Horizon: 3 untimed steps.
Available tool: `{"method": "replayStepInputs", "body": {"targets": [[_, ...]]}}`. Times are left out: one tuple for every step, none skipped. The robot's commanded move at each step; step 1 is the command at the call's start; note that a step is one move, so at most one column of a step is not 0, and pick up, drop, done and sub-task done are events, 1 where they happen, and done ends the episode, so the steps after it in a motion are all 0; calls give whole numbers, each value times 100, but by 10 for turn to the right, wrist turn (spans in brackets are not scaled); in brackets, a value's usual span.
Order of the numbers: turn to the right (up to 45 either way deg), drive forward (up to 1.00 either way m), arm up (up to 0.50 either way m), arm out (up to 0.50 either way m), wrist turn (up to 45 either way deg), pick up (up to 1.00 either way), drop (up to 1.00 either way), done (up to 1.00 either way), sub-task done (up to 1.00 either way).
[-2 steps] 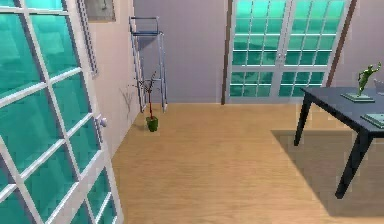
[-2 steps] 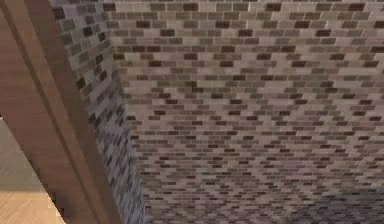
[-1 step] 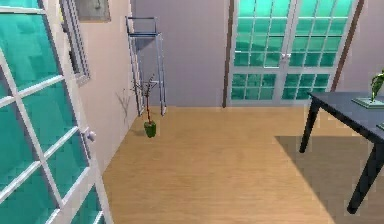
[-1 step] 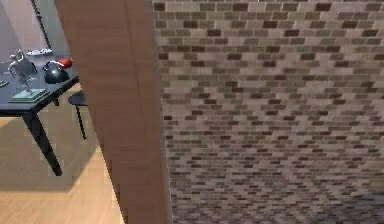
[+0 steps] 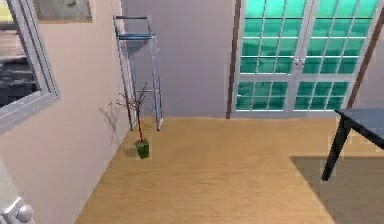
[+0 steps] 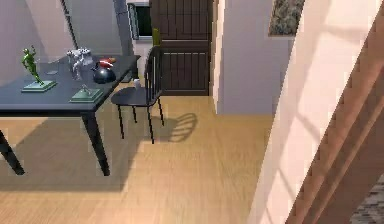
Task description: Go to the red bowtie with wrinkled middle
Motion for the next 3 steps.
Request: {"method": "replayStepInputs", "body": {"targets": [[270,0,0,0,0,0,0,0,0],[0,100,0,0,0,0,0,0,0],[0,100,0,0,0,0,0,0,0]]}}
